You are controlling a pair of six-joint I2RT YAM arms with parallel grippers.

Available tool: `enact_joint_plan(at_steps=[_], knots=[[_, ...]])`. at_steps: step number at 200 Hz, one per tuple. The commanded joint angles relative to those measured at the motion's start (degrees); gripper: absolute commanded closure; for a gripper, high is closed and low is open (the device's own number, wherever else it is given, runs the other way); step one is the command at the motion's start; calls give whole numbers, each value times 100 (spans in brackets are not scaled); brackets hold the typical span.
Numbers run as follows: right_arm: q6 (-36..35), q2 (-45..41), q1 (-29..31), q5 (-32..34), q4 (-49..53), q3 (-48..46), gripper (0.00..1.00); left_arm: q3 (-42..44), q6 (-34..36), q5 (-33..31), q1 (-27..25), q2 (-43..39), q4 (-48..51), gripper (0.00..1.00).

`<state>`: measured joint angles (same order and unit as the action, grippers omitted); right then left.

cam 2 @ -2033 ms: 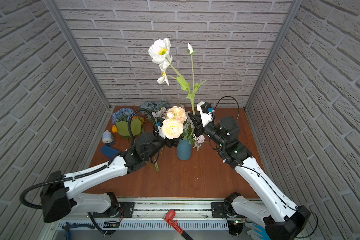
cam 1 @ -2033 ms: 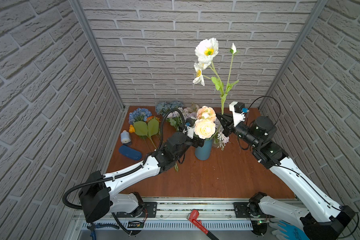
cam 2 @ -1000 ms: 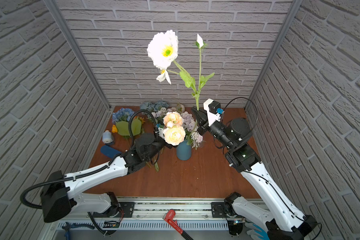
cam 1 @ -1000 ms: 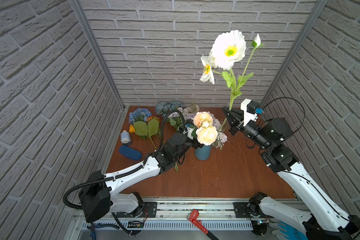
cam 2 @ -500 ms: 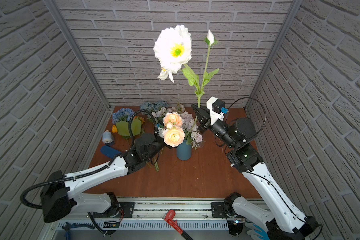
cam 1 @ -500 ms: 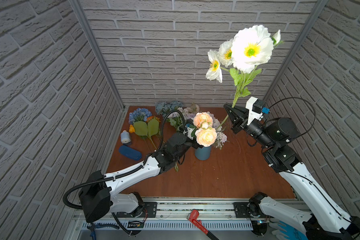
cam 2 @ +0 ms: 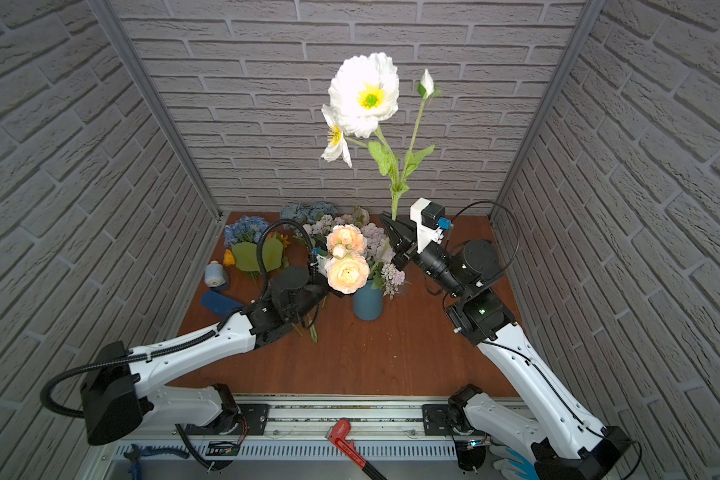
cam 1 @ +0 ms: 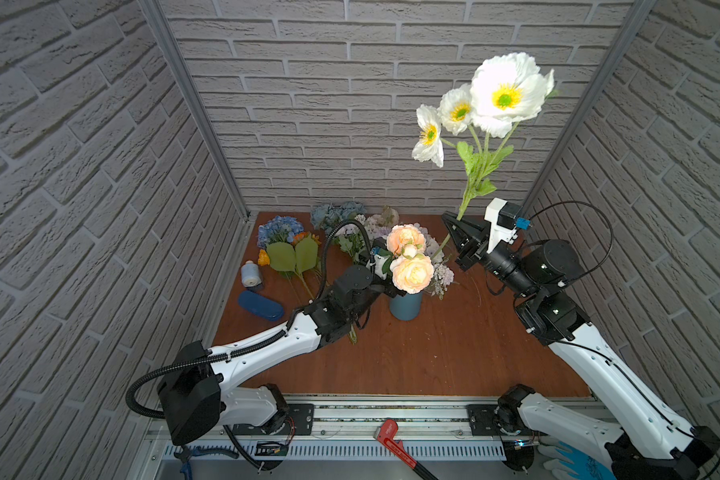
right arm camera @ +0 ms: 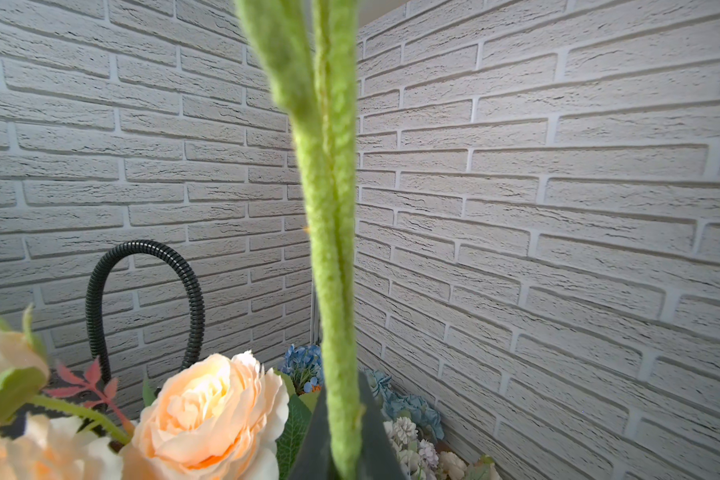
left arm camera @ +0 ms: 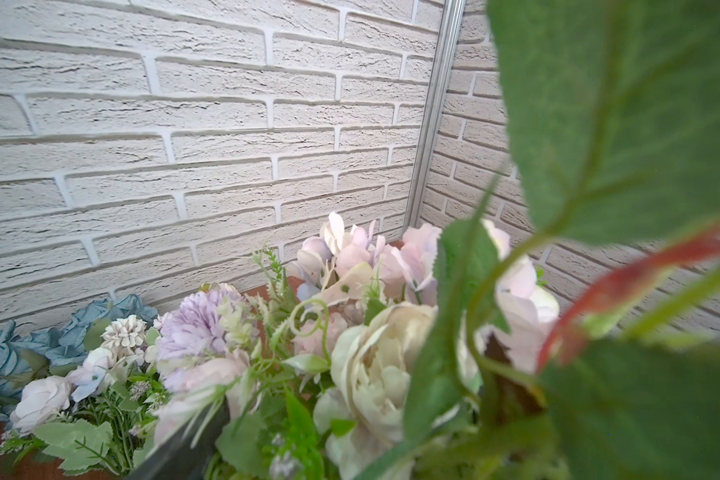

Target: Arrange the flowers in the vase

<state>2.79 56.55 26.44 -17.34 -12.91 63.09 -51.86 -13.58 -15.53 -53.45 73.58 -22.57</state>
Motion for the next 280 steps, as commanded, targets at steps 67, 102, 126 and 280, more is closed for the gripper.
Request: enact_joint_plan(at_steps=[67, 102, 126, 280], knots=[[-176, 212, 53, 255, -1069, -332, 94, 79, -67, 6, -27, -1, -380, 9], [-336, 203, 94, 383, -727, -505, 94, 92, -57, 6, -25, -21, -380, 9], [-492, 191, 144, 380, -482, -569, 94, 81, -57, 9, -25, -20, -389, 9], [162, 266, 316, 377, -178, -1371, 61, 126, -21, -20, -26, -72, -413, 9]])
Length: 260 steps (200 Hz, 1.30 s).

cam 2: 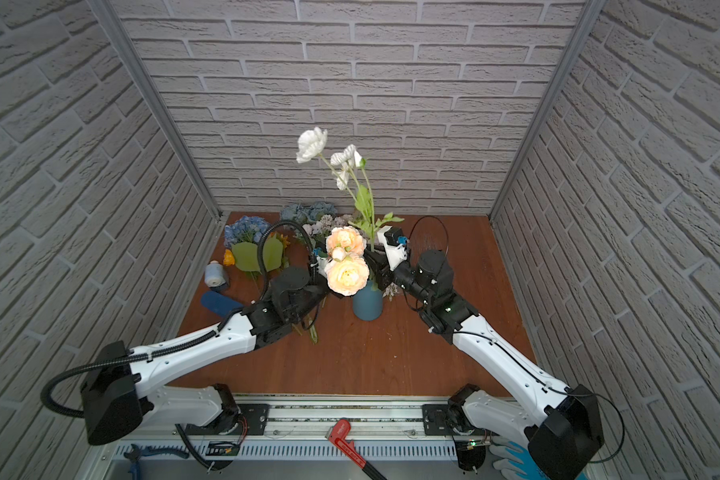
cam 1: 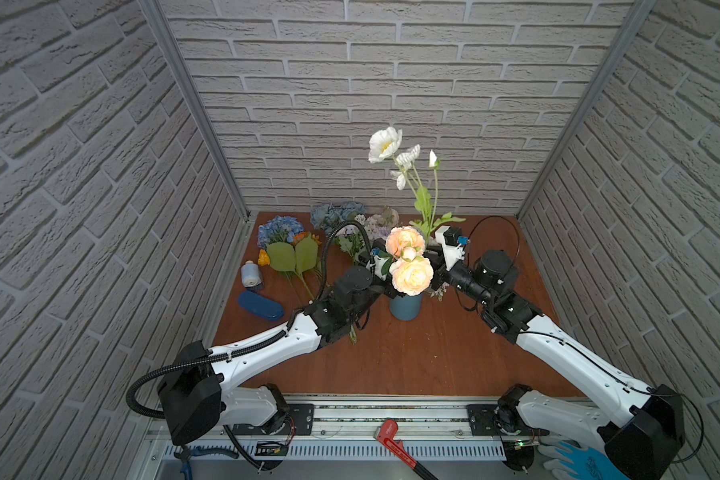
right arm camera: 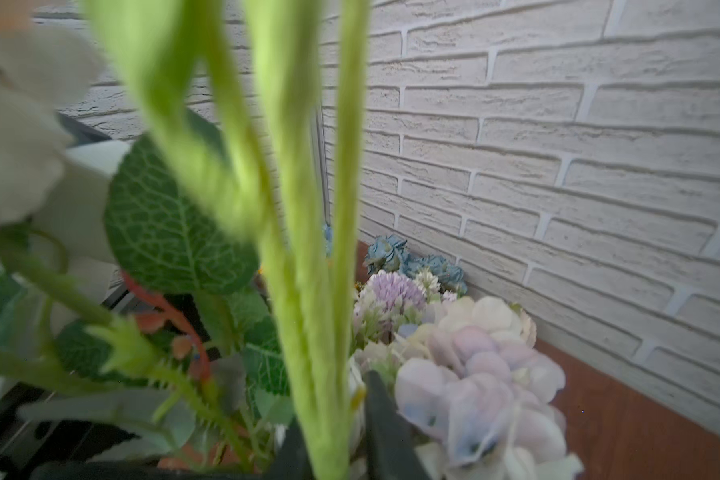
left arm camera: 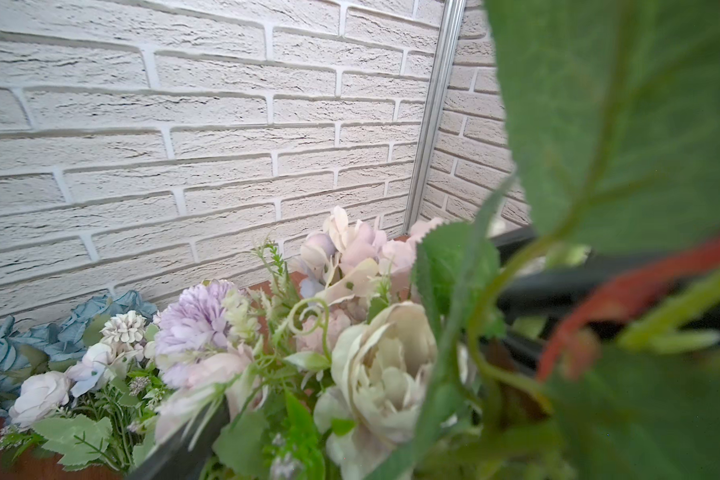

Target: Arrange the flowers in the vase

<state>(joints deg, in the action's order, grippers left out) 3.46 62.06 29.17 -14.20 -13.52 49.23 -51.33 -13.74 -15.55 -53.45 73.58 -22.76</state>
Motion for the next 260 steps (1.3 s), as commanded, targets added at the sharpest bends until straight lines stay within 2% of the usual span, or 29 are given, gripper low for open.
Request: enact_joint_plan(at_steps=[1, 30, 57, 76, 87, 100, 117, 118, 123, 129, 135, 140, 168, 194, 212, 225, 260], knots=[[93, -297, 40, 60, -112, 15, 60, 72, -6, -18, -25, -72, -399, 9], [-66, -470, 45, 177, 139, 197, 52, 82, -6, -11, -25, -80, -388, 9], [-195, -505, 40, 356, 260, 394, 51, 80, -6, -1, -26, -90, -392, 9], [-212, -429, 46, 505, 291, 479, 56, 80, -6, 5, -25, -108, -379, 9], [-207, -382, 50, 492, 289, 495, 56, 87, -11, 2, -30, -128, -354, 9], [-168, -387, 45, 472, 424, 508, 46, 79, -32, -18, -25, -160, -298, 2], [-135, -543, 45, 527, 744, 525, 31, 101, -41, -3, -26, -227, -210, 2], [-144, -567, 45, 531, 789, 530, 27, 99, -41, 3, -26, -233, -202, 2], [-157, -631, 45, 544, 879, 542, 23, 110, -48, 18, -25, -259, -157, 2], [-174, -748, 40, 577, 1066, 574, 14, 129, -54, 45, -25, -301, -96, 2], [-192, -852, 41, 624, 1272, 623, 12, 136, -65, 60, -24, -354, -4, 2], [-213, -942, 38, 684, 1471, 668, 6, 153, -73, 85, -25, -404, 80, 2], [-72, -1532, 38, 1359, 2481, 746, 4, 385, -171, 161, -26, -855, 537, 2], [-68, -1976, 36, 1877, 2669, 433, 0, 634, -302, 71, -26, -1262, 974, 2], [11, -2079, 36, 2198, 2786, 354, 1, 732, -384, 27, -25, -1426, 1384, 2], [81, -2072, 35, 2202, 2860, 350, 0, 789, -380, -7, -25, -1515, 1615, 2], [238, -1945, 36, 1701, 3230, 454, 1, 1024, -359, -416, 4, -1634, 2005, 2]])
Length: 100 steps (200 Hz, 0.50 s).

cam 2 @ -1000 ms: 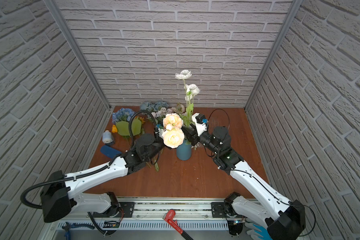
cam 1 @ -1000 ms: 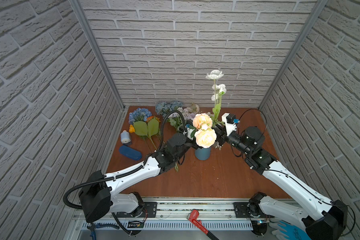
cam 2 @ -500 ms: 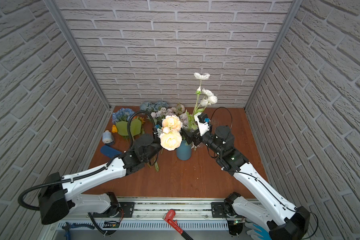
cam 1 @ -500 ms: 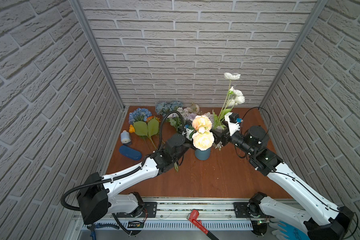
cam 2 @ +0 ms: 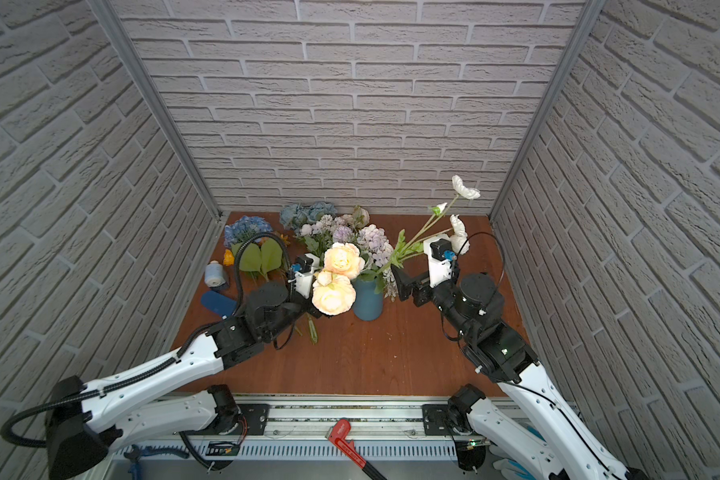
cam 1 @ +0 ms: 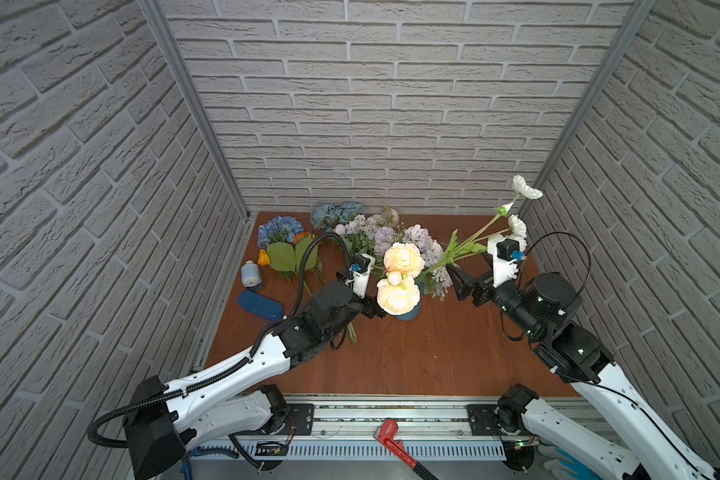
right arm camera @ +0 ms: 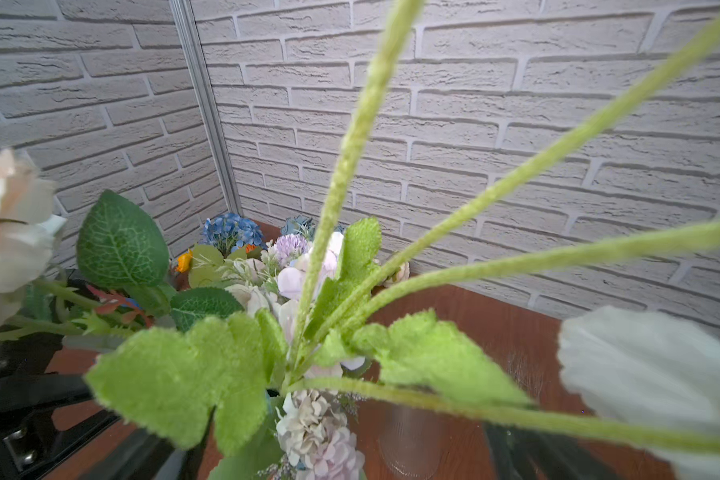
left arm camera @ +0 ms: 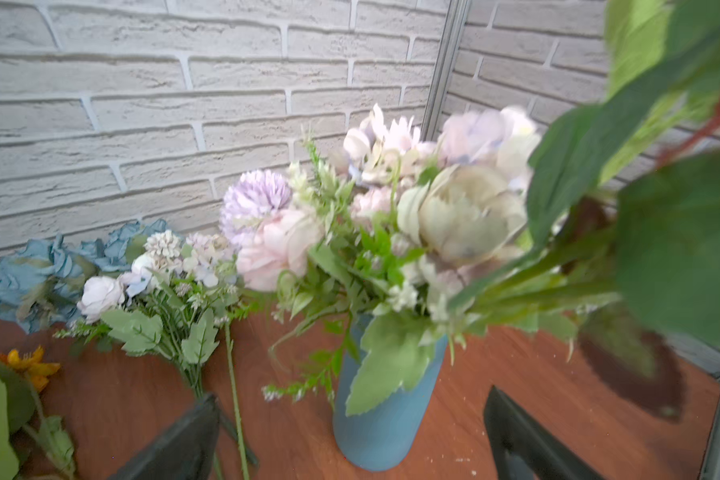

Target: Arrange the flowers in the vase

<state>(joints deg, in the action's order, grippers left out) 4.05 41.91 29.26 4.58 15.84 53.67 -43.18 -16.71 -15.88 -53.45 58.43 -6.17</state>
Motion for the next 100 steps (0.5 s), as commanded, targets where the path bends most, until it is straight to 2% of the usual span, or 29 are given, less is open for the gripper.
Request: enact_joint_plan(at_steps=[1, 19, 61, 100], knots=[[185, 75, 27, -185, 305, 11, 1, 220, -65, -404, 7, -120, 346, 2], [245, 57, 26, -255, 508, 0, 2, 407, -291, -741, 173, -227, 386, 2], [286, -130, 26, -474, 804, -108, 2, 668, -365, -677, 702, -486, 237, 2], [625, -43, 25, -440, 917, -433, 5, 886, -635, -830, 1617, -407, 184, 2]])
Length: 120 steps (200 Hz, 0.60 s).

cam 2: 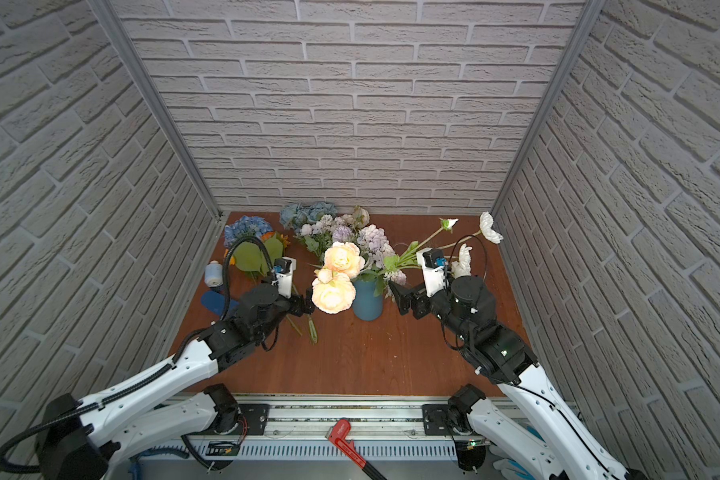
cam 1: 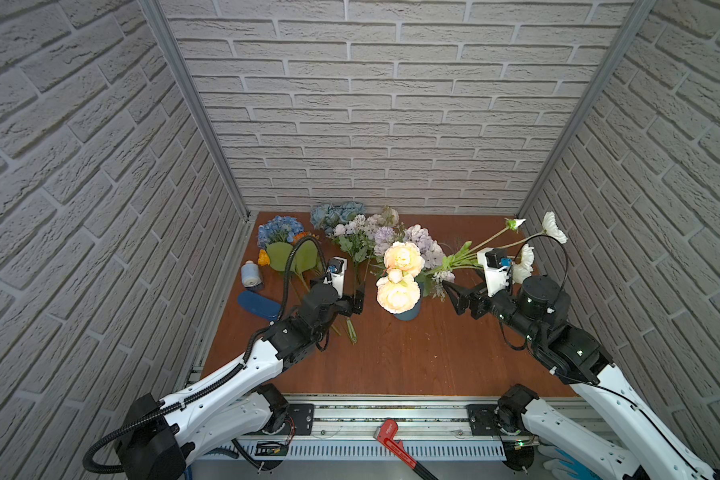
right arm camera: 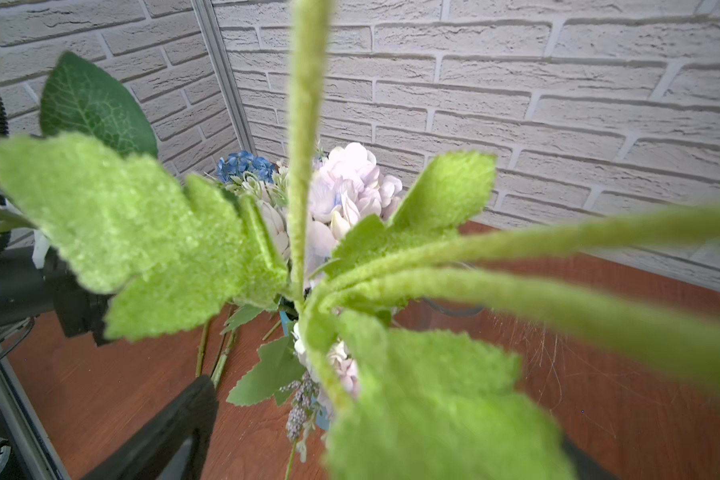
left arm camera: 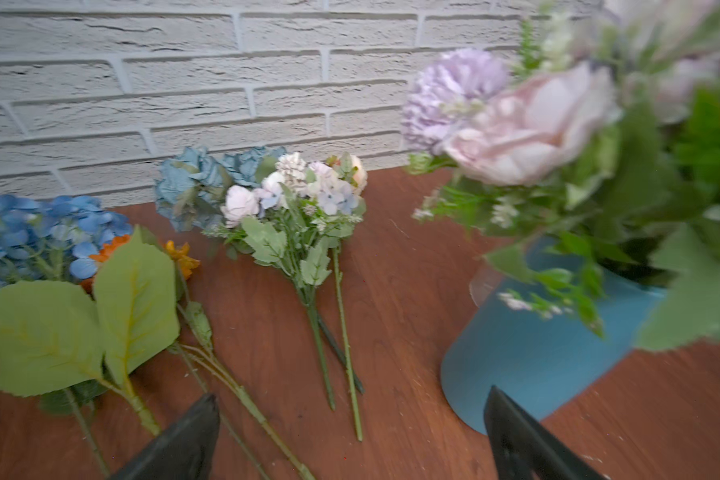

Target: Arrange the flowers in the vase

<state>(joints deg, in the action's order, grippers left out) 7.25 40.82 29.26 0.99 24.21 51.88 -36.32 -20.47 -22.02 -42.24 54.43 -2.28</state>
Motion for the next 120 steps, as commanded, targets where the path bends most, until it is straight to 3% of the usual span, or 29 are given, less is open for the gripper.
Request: enact_joint_plan(at_steps=[1, 38, 76, 120], knots=[[318, 66, 22, -82, 78, -260, 5, 206, -271, -215, 527, 4, -208, 2], [470, 189, 23, -13, 197, -403, 8, 275, -827, -147, 1684, 286, -279, 2], [639, 167, 22, 221, 41, -736, 10, 14, -1356, 344, 2793, 680, 346, 3], [655, 155, 24, 375, -148, -915, 11, -36, -1821, 508, 3319, 1279, 439, 7]])
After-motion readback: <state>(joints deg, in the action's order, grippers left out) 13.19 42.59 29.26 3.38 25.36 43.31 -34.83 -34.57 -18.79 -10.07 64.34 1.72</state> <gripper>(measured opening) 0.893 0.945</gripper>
